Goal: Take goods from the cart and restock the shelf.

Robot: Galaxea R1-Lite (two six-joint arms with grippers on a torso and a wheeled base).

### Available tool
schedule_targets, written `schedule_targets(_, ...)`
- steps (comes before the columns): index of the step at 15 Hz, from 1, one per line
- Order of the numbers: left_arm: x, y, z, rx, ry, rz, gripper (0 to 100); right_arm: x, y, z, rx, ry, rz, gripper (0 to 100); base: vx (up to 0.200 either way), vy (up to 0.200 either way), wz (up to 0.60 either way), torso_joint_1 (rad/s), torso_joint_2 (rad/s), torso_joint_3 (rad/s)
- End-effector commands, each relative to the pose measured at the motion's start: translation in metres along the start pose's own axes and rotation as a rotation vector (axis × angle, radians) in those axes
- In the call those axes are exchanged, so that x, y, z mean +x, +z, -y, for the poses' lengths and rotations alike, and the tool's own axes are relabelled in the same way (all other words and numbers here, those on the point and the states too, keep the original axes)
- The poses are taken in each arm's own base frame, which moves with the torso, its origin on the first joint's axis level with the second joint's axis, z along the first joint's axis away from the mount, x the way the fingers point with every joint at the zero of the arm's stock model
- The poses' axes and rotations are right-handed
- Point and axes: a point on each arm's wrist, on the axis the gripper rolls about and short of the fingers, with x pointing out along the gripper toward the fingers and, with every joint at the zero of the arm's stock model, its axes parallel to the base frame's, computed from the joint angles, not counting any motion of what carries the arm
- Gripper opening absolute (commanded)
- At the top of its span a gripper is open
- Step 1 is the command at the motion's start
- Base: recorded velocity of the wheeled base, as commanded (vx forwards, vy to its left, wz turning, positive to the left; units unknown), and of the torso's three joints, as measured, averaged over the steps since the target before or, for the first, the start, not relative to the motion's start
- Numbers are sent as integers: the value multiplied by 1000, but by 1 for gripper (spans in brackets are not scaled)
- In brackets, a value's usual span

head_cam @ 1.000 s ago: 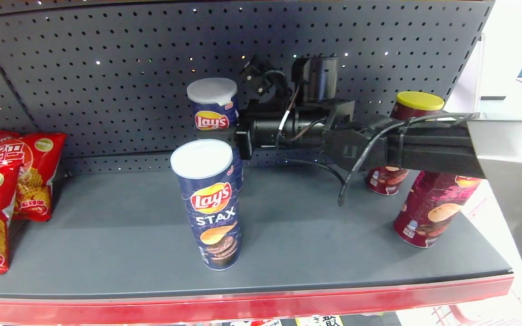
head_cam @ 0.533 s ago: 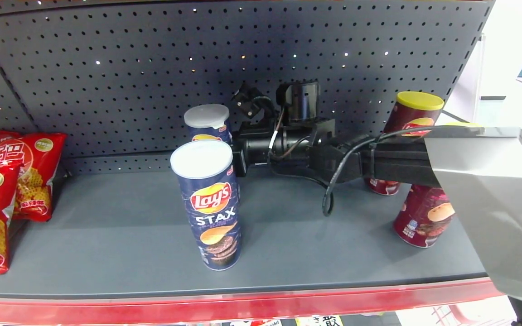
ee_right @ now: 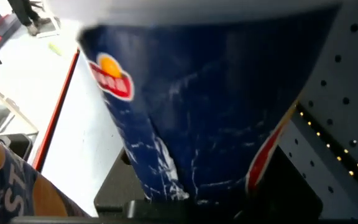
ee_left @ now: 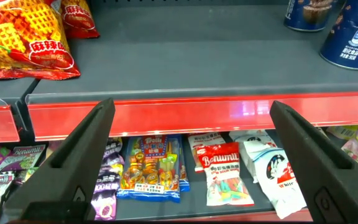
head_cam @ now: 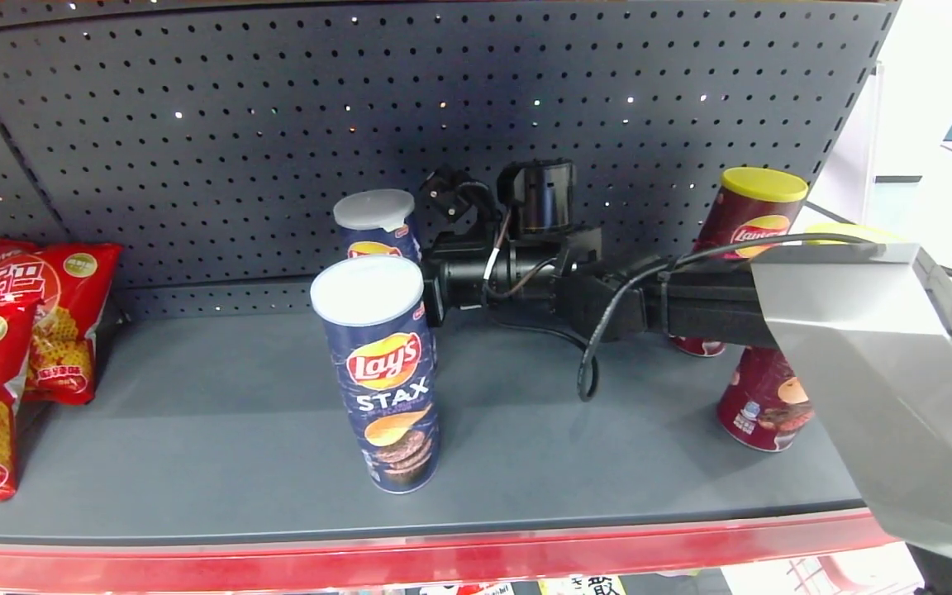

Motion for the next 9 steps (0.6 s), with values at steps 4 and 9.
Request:
schedule_targets(4,0,0,0,0,0,-1,100,1,-5,1,7,-3,-10,100,0,0,0,0,0,0)
schedule_targets(9,0,0,0,-2,0,-1,100,-1,0,1,3,-8,-4,100,0,0,0,0,0,0)
